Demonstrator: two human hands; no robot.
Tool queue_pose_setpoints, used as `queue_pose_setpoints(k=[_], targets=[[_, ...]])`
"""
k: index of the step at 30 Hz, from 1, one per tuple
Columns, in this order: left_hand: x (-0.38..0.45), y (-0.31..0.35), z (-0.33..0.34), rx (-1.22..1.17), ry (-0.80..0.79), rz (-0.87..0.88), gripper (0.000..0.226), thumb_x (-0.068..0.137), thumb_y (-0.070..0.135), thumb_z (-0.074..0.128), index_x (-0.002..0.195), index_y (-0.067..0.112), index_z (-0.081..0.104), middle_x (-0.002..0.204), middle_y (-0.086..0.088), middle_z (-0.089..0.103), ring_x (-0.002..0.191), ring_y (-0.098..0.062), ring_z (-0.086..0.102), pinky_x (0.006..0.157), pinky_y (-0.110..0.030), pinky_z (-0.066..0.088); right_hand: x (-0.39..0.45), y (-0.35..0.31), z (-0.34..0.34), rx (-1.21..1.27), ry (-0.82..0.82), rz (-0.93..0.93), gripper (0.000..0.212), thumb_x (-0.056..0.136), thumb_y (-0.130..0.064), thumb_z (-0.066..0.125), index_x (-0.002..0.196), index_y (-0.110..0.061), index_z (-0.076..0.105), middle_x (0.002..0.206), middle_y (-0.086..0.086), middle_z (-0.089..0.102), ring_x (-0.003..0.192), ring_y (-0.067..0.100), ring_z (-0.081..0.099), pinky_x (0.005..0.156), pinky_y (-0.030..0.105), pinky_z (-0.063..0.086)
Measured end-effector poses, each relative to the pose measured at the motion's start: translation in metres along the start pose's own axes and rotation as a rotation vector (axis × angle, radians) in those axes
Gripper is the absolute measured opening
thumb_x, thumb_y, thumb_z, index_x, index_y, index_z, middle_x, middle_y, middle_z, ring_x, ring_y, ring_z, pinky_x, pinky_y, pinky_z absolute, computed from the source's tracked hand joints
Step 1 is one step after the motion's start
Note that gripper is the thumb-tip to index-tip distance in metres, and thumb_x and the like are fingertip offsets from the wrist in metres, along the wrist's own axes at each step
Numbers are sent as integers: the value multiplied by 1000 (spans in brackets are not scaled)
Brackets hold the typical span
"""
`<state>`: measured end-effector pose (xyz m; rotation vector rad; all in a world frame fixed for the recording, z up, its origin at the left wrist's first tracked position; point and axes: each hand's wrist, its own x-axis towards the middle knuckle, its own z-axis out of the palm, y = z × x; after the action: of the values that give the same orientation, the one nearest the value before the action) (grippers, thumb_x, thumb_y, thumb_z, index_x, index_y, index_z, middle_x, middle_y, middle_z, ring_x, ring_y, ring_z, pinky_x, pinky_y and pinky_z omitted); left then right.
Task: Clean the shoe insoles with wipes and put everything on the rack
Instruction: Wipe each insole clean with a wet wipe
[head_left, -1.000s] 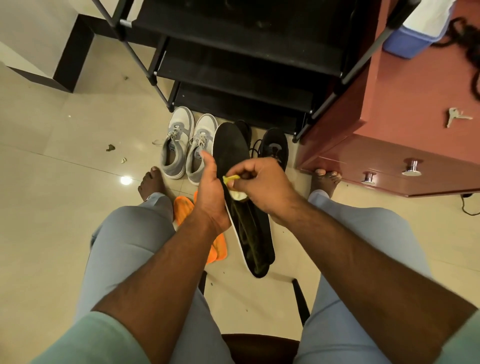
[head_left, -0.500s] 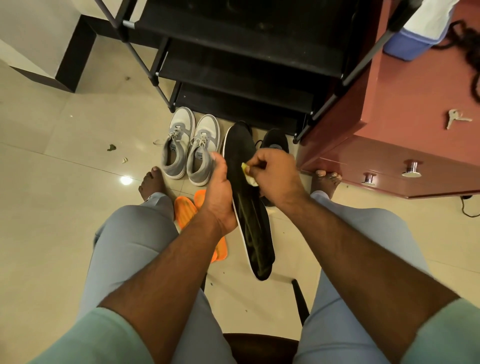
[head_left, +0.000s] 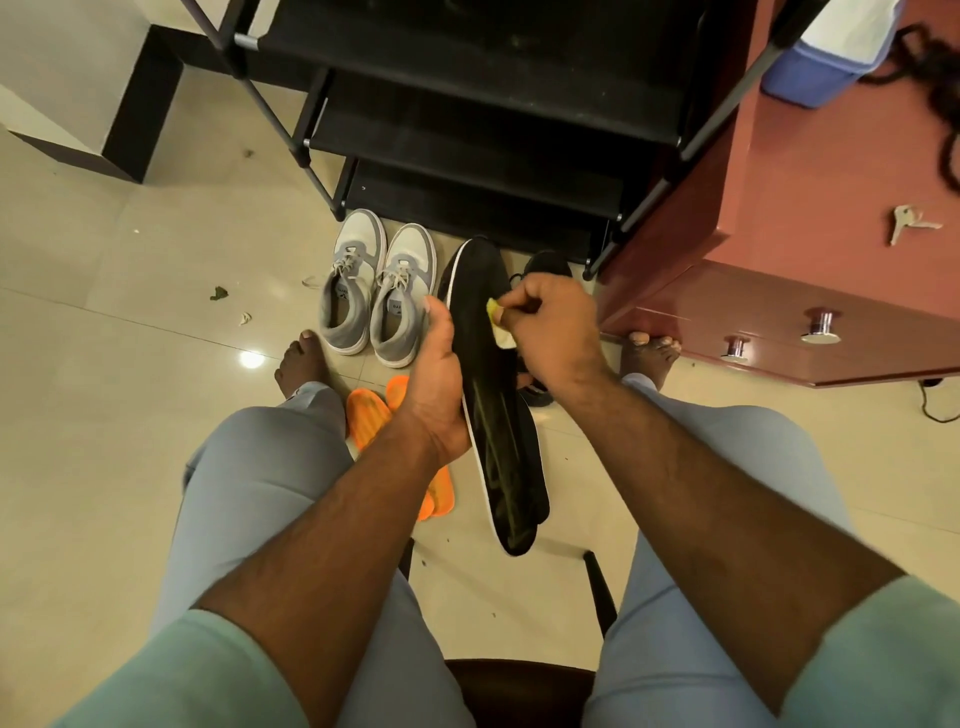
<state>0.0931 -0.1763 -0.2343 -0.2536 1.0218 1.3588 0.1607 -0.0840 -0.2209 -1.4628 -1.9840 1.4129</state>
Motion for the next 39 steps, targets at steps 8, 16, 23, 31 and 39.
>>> queue_pose_setpoints(k=[8,16,23,31,39], targets=[[1,-1,-2,-5,-28,-5,89,88,79,24,138,11,55,132,-20,61,125,-35,57,102,-47,49,-4,-4,2,-4,-25,-45,7,80,-7,71,79,-13,69,75,-8,63,73,2,59,69,19,49],[-2,1,1,-116,-33,45,79,94,71,27,106,12,77,113,-16,72,105,-28,70,85,-40,59,-15,-13,13,96,-69,-74,5,77,-8,75,79,-11,71,74,-7,66,72,3,62,70,17,51],[2,0,-4,-37,31,95,79,93,74,27,131,15,62,132,-19,62,121,-35,61,104,-52,47,-3,9,4,-101,-32,12,13,83,-5,68,77,-16,64,79,-4,62,75,8,59,62,22,53],[-2,5,-1,-99,37,151,83,95,72,22,112,10,73,113,-15,71,107,-29,69,82,-44,58,-15,3,8,-80,-109,-29,12,80,-6,71,76,-16,67,74,-9,61,71,4,57,66,23,49],[0,4,2,-131,46,237,86,102,60,22,62,9,78,73,-7,74,73,-12,74,59,-22,56,-34,-23,17,83,-191,-152,10,80,-7,72,78,-16,69,72,-13,64,71,-1,59,68,11,47]])
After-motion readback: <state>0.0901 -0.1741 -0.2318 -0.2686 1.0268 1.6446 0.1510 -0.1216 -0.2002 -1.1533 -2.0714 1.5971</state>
